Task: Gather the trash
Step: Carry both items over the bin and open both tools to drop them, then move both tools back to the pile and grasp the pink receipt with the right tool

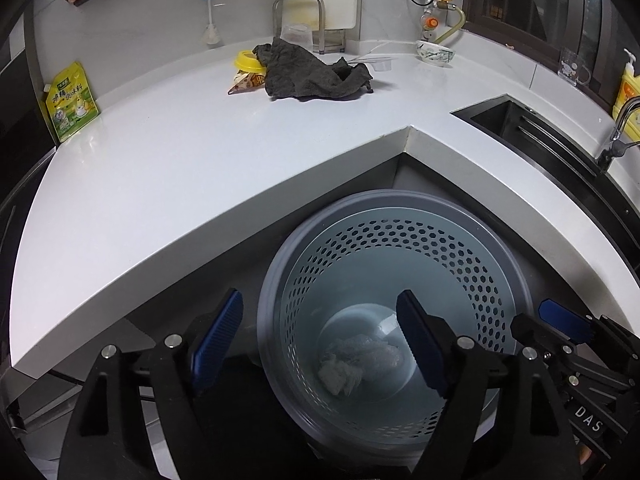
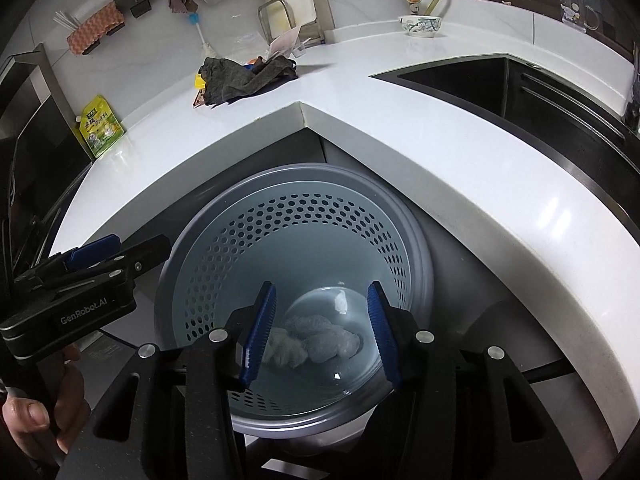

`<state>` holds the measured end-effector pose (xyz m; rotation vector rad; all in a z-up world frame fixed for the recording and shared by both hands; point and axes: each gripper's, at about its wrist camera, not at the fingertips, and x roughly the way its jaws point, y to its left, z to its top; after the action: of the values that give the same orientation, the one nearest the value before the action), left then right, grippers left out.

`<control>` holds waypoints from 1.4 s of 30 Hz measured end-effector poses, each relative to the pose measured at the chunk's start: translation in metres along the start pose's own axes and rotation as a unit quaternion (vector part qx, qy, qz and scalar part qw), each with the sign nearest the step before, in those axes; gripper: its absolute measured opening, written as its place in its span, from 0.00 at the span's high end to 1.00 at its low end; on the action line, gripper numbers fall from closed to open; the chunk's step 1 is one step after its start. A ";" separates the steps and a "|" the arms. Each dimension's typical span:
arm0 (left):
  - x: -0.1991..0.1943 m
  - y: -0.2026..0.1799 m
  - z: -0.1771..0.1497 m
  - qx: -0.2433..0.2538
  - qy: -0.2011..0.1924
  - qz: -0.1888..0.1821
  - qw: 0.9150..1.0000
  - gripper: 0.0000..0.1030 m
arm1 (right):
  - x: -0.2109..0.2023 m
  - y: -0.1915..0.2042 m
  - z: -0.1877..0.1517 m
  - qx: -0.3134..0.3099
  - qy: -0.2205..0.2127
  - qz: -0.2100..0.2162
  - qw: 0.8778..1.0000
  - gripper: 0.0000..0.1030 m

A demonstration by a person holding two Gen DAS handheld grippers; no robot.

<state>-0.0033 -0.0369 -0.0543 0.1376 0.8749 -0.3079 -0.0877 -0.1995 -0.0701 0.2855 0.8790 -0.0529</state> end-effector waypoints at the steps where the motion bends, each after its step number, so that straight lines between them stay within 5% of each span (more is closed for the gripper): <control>1: 0.000 0.000 0.000 0.000 0.000 0.001 1.000 0.25 | -0.001 0.000 0.000 0.001 -0.001 0.001 1.000 0.55; 28: 0.000 0.011 0.019 -0.008 -0.014 0.021 1.000 0.16 | 0.003 0.002 0.022 -0.008 -0.006 0.019 1.000 0.48; 42: -0.012 0.052 0.085 -0.049 -0.068 0.034 0.996 0.10 | 0.004 -0.005 0.113 -0.020 -0.040 0.027 0.999 0.42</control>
<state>0.0688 -0.0061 0.0086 0.0535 0.7473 -0.2083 -0.0009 -0.2342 -0.0059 0.2675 0.7907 0.0034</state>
